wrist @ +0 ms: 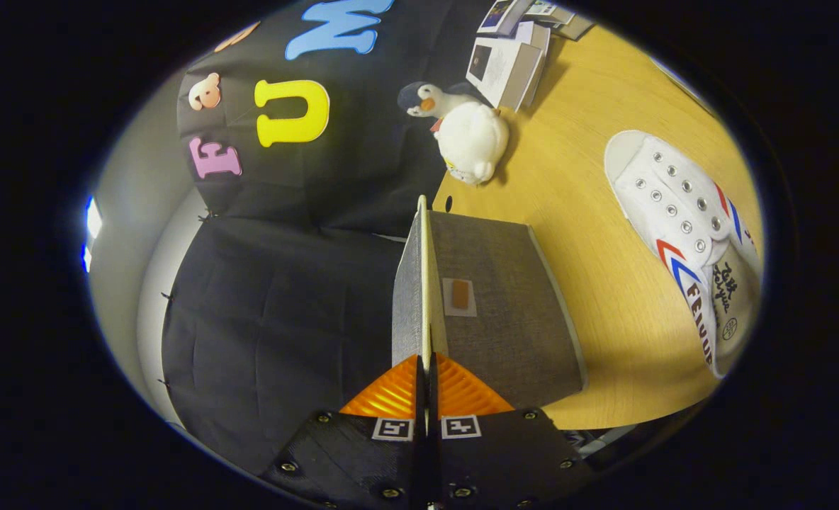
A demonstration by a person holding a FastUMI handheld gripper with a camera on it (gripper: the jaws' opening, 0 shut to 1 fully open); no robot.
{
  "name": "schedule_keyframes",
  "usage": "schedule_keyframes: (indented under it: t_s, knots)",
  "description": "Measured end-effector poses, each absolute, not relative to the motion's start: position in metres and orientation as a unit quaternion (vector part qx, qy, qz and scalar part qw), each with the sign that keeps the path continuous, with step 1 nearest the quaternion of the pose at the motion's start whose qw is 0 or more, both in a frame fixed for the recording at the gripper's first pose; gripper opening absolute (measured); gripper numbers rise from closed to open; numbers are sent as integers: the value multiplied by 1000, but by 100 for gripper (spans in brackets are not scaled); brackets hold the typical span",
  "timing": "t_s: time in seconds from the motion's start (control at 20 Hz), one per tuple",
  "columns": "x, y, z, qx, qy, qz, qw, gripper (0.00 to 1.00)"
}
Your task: Open the storage box then place both shoes into the box .Put the left shoe in first, then the right shoe, with the right side of both shoes facing outward in a uniform manner.
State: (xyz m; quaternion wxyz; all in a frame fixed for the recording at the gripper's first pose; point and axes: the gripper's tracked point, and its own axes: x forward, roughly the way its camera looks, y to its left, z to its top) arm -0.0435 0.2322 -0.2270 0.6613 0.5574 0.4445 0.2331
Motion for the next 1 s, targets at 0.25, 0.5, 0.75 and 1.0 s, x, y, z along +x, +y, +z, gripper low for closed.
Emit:
schedule_keyframes:
  t_s: [0.25, 0.5, 0.75, 1.0]
  knots:
    - [-32, 243, -179, 540, 425, 267, 676, 0]
    - [-19, 271, -132, 507, 404, 303, 699, 0]
    - [-14, 312, -99, 468, 380, 330, 727, 0]
    - [-16, 355, -87, 441, 365, 345, 744, 0]
